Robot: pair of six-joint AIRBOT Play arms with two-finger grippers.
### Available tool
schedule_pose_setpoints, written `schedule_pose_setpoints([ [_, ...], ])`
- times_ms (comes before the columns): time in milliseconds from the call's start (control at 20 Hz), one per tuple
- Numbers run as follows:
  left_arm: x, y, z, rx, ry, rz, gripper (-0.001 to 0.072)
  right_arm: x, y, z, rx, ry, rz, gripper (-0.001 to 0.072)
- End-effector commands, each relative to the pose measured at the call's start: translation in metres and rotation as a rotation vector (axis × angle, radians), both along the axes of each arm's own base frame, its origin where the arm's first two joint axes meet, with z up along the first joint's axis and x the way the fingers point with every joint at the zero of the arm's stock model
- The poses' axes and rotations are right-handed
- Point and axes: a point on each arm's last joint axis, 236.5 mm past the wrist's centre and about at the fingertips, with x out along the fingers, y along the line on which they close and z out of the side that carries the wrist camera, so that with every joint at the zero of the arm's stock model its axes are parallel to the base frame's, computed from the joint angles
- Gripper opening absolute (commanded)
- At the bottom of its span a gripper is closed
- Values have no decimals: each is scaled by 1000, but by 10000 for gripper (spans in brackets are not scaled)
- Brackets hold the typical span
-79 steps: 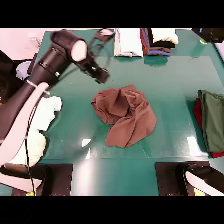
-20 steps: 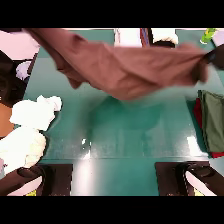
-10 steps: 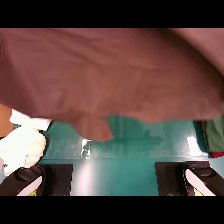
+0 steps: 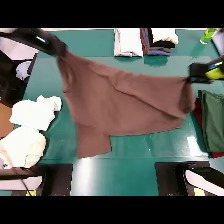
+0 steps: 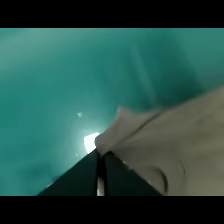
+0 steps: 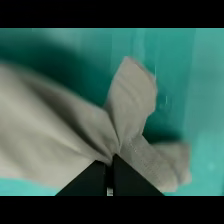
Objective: Fold the shirts.
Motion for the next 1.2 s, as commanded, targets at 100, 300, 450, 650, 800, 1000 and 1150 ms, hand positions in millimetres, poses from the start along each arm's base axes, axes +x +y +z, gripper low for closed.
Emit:
schedule_pose_setpoints([
  [100, 42, 1, -153, 41, 237, 84, 27, 62, 13, -104, 9, 58, -6, 20],
  [300, 47, 41, -150, 16, 257, 182, 276, 88, 16, -97, 17, 26, -2, 265],
  [450, 35, 69, -131, 0, 277, 238, 542, 106, 11, -53, 12, -75, 13, 421],
  [650, 3, 101, -81, -23, 236, 292, 542, 75, -25, -14, -62, -112, -14, 421],
  [800, -47, 103, -92, -25, 294, 289, 542, 15, -67, -39, -99, 8, -93, 421],
  [1000, -108, 81, -137, -123, 402, 265, 542, -69, -110, -103, -77, 203, -234, 534],
  [1150, -134, 62, -169, -204, 490, 263, 542, -119, -122, -156, -12, 335, -345, 532],
])
